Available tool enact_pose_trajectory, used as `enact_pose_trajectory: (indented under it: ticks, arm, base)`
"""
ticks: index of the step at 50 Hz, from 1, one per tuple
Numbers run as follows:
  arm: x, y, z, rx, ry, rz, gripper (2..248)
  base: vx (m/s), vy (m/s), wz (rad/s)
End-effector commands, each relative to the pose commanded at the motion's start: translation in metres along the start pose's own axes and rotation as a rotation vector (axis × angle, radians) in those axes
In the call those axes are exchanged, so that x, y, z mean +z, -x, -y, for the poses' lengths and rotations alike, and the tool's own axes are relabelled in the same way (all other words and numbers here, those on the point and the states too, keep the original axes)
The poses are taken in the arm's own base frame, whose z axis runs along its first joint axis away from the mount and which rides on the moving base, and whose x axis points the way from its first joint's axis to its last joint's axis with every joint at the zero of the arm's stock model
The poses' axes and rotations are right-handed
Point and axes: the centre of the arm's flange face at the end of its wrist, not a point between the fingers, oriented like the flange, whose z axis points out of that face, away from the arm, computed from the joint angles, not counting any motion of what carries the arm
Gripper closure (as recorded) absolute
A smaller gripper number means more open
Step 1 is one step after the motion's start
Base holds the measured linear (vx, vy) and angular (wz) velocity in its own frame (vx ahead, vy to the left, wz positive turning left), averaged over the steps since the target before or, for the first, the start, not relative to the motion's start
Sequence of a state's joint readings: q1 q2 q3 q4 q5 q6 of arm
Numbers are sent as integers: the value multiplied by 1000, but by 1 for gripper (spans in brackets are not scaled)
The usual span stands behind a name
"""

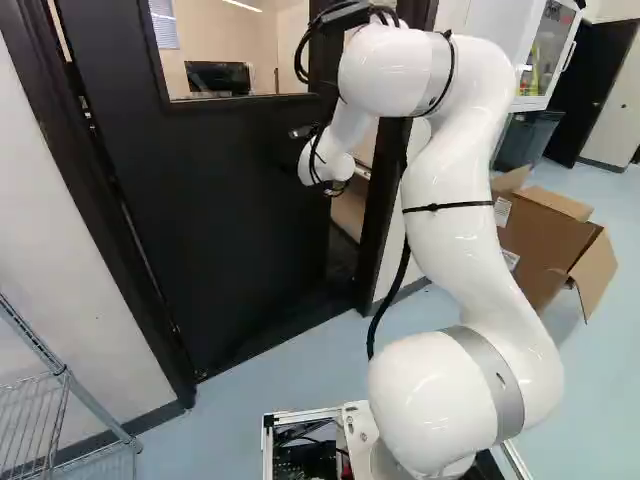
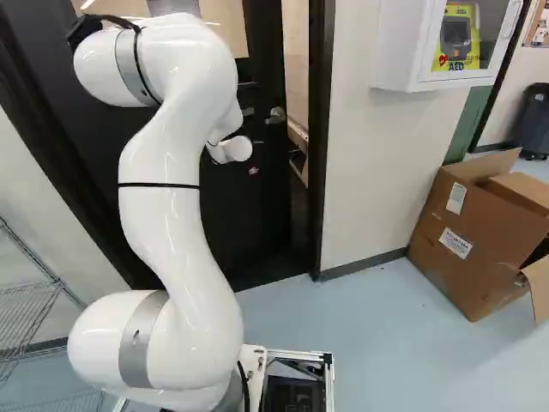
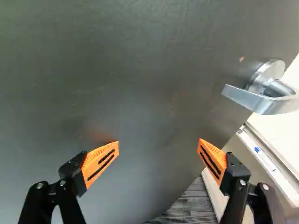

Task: Open the door and move inside

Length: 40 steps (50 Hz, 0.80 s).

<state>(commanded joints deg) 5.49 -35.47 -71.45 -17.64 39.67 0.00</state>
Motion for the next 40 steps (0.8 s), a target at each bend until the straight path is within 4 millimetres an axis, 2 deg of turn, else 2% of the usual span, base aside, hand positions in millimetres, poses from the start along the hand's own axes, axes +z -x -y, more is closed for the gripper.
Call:
enact_pose_trajectory:
  ticks: [40]
  arm:
    - [76,-12,30,-35,-49,-72,3]
  base:
    - [0,0,0]
